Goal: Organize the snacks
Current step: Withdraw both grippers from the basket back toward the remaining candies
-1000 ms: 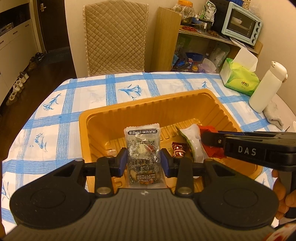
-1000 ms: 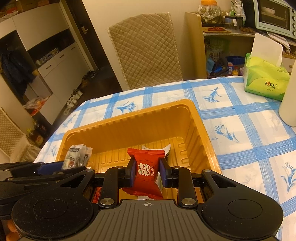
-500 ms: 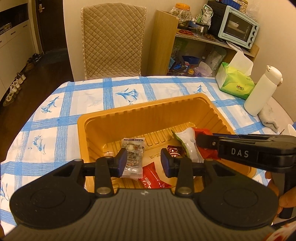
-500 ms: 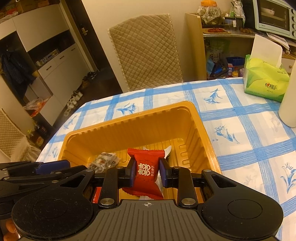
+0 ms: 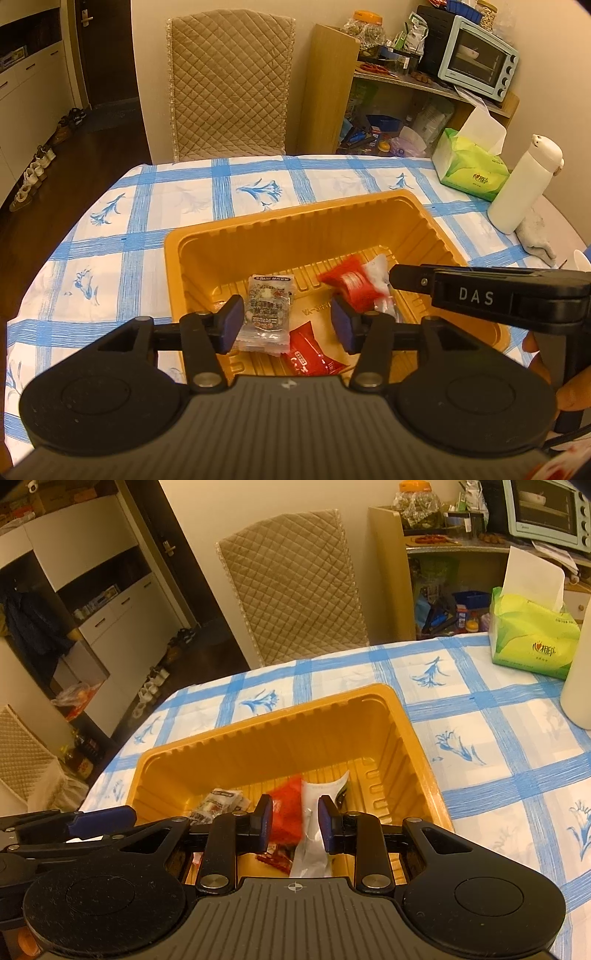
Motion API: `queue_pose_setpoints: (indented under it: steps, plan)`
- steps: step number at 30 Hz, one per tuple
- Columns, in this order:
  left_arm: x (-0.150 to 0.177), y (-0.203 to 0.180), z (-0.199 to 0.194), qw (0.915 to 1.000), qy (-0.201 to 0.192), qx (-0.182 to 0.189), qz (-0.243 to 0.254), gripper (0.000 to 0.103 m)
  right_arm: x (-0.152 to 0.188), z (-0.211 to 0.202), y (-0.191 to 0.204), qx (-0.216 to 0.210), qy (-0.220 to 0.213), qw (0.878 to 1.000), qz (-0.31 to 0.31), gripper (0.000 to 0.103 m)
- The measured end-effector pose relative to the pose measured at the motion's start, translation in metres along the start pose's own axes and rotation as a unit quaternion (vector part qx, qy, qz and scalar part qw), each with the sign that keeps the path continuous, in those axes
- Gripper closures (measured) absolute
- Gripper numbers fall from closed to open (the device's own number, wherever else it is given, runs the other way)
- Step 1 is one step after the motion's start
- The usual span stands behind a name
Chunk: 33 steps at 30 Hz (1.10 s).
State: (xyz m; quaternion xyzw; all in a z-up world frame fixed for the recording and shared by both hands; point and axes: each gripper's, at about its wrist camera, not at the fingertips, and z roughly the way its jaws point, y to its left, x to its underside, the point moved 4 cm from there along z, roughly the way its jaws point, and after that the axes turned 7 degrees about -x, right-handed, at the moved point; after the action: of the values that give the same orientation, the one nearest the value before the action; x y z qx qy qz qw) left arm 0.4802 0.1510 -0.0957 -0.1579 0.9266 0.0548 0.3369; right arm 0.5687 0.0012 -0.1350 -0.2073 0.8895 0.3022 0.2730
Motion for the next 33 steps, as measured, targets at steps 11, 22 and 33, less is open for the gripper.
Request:
queue_pose_setpoints:
  steps: [11,22,33]
  plan:
    - [0.001,0.002,-0.006,1.0000,-0.005,0.001,-0.001,0.037,0.001,-0.006,0.004,-0.006,-0.008,1.000,0.002,0.049]
    - [0.004,0.000,-0.019,0.9999,-0.014,-0.001,-0.001,0.022,0.003,-0.020,0.003,-0.004,-0.022,1.000,0.005,0.029]
    - [0.018,0.007,-0.054,0.9995,-0.028,0.004,-0.010,0.015,0.011,-0.061,0.003,-0.010,-0.047,0.999,0.000,0.016]
